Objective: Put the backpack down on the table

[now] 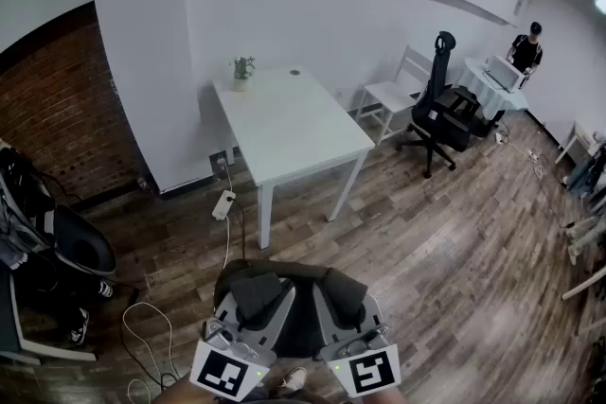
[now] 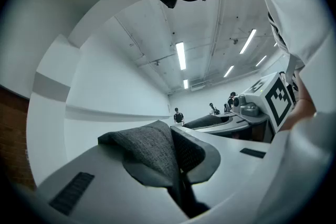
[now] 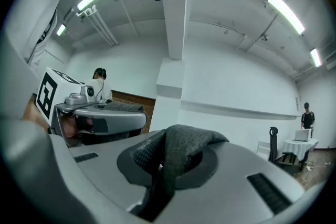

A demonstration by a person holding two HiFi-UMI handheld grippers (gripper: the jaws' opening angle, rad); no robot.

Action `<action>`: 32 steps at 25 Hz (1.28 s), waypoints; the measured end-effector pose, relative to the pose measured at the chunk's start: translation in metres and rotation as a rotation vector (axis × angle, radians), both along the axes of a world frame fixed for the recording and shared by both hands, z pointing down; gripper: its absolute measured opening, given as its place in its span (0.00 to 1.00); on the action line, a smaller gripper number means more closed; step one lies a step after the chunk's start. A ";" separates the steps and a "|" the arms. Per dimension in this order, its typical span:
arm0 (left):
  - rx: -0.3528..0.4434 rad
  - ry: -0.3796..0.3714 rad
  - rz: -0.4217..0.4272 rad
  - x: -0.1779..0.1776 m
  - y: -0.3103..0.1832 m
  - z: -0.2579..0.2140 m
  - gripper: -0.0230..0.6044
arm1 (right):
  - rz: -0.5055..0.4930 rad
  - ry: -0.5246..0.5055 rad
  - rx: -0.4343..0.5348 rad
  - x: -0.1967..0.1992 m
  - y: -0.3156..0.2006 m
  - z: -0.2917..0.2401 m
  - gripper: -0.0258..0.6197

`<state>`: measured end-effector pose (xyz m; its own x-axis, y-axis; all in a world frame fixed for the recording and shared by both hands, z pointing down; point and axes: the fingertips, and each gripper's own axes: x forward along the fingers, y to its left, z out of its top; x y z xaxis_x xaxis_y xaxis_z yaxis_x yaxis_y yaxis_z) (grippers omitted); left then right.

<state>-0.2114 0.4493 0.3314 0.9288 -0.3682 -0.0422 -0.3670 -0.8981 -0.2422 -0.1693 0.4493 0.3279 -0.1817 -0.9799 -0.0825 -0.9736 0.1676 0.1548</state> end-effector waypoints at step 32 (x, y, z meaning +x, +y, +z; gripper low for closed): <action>0.171 0.007 -0.174 0.036 -0.014 0.001 0.08 | -0.077 0.303 -0.006 0.031 -0.008 0.024 0.13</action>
<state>-0.1756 0.4351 0.3319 0.8516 -0.5094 -0.1235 -0.5145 -0.7676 -0.3822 -0.1382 0.4410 0.3522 -0.2710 -0.9625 -0.0076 -0.8676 0.2409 0.4349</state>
